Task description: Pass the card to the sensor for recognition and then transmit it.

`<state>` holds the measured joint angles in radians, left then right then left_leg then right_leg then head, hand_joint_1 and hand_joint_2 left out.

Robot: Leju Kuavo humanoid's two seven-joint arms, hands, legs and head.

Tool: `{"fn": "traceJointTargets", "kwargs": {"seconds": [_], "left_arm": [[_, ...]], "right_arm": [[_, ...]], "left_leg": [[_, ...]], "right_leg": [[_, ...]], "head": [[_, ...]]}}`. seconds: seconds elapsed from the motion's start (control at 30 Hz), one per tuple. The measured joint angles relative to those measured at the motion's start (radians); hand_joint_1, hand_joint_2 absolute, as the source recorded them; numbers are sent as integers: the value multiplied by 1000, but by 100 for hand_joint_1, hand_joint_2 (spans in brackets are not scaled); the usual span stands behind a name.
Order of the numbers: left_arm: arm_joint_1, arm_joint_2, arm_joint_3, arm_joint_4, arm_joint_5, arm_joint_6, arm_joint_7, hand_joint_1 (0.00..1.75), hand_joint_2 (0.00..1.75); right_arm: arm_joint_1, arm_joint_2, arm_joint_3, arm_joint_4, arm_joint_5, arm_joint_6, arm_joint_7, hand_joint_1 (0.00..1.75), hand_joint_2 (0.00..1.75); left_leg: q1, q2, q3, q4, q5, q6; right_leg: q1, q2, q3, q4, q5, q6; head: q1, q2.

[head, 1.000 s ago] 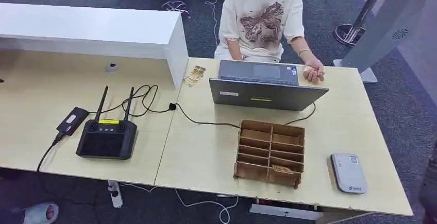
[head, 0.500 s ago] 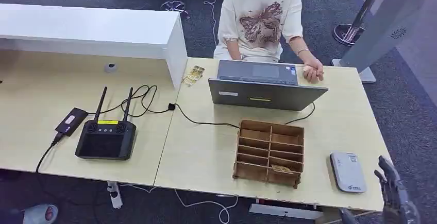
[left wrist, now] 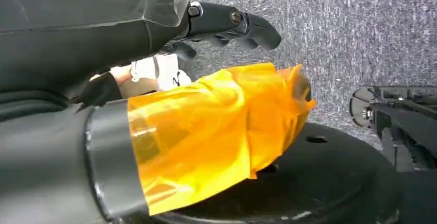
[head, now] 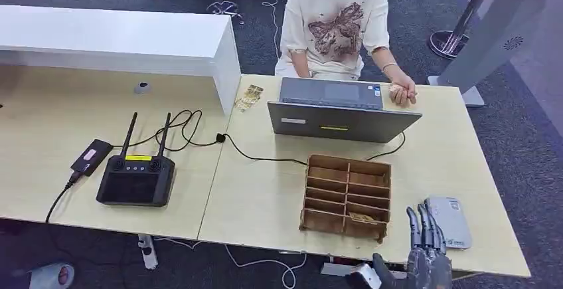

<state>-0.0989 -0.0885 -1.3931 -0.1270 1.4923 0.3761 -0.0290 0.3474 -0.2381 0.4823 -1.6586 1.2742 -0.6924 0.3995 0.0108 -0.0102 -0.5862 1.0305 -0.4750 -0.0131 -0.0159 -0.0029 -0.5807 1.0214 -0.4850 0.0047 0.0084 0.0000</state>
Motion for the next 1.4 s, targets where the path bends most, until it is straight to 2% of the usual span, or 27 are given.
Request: {"fn": "traceJointTargets", "kwargs": {"seconds": [0.1, 0.4, 0.53, 0.6, 0.63, 0.7, 0.83, 1.4], "left_arm": [[-1, 0, 0, 0, 0, 0, 1, 0, 0], [-1, 0, 0, 0, 0, 0, 1, 0, 0], [-3, 0, 0, 2, 0, -1, 1, 0, 0], [-3, 1, -1, 2, 0, -3, 1, 0, 0], [-5, 2, -1, 2, 0, -8, 2, 0, 0], [-5, 2, -1, 2, 0, -8, 2, 0, 0], [-5, 2, -1, 2, 0, -9, 2, 0, 0], [-5, 2, -1, 3, 0, -9, -1, 0, 0]], "right_arm": [[-29, -30, 52, 40, 58, 8, 45, 0, 175], [-31, -31, 55, 42, 62, 10, 48, 0, 175], [-80, -51, 114, 109, 113, 30, 71, 0, 175], [-151, -49, 189, 208, 96, 51, 57, 0, 175], [-189, -47, 219, 249, 189, 69, 96, 0, 175], [-198, -48, 221, 259, 240, 70, 116, 0, 175], [-203, -48, 221, 260, 260, 80, 135, 0, 175], [-207, -48, 220, 241, 264, 85, 138, 0, 175]], "left_leg": [[0, 0, 0, 0, 0, 0], [0, 0, 0, 0, 0, 0], [0, 0, 0, 0, 0, 0], [0, 1, 0, 0, 0, 0], [0, 1, 0, 0, 0, 0], [0, 0, 0, 0, 0, 0], [0, 0, 0, 0, 0, 0], [0, 0, 0, 0, 0, 0]], "right_leg": [[0, 0, 0, 0, 0, 0], [0, 0, 0, 0, 0, 0], [0, 0, 0, 0, 0, 0], [0, 1, 0, 0, 0, 0], [0, 1, 0, 0, 0, 0], [0, 0, 0, 0, 0, 0], [0, 1, 0, 0, 0, 0], [0, 1, 0, 0, 0, 0]], "head": [[0, 0], [0, 0], [0, 0], [0, 0], [0, 0], [0, 0], [0, 0], [0, 0]]}}
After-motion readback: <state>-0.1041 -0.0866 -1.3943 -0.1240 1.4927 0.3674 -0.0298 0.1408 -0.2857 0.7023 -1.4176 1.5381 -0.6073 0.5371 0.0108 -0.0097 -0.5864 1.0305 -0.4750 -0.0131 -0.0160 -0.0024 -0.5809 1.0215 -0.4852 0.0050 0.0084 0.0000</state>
